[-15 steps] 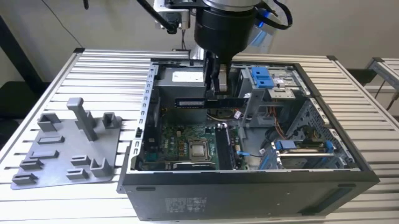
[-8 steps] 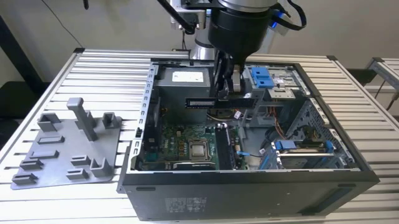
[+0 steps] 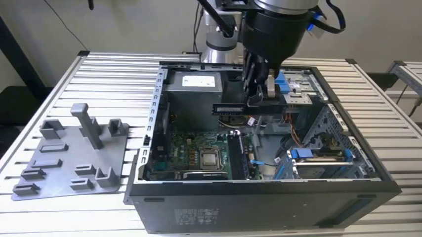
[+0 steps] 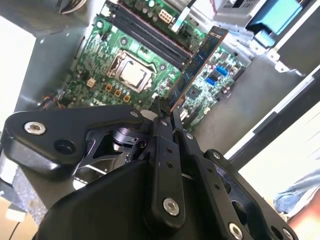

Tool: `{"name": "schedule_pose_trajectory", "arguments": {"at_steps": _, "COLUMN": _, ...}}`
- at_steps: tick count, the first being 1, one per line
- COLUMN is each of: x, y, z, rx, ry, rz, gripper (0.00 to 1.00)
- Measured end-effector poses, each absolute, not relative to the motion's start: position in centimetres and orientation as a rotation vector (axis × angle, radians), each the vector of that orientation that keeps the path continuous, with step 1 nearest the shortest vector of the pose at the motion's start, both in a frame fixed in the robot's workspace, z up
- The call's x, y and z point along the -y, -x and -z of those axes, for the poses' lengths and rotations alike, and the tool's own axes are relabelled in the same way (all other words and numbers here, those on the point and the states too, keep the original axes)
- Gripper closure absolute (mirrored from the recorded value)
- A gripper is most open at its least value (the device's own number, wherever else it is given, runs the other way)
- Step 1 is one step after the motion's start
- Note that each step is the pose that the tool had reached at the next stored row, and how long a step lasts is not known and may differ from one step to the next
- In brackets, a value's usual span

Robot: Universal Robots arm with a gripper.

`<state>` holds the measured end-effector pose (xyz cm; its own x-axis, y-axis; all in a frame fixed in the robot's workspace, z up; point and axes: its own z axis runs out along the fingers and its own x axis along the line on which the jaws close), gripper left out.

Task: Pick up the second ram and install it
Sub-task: 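Pick up the second ram and move it above second insertion slot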

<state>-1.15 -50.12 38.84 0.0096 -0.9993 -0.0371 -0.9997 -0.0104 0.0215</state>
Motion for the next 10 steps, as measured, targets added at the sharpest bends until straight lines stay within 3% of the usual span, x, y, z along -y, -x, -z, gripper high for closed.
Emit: {"name": "schedule_pose_trajectory", "arguments": {"at_steps": 10, "x": 50.1, "y": -0.4, "z": -38.8, "rx": -2.207, "ry": 2.220, "rz": -0.065, "gripper": 0.86}}
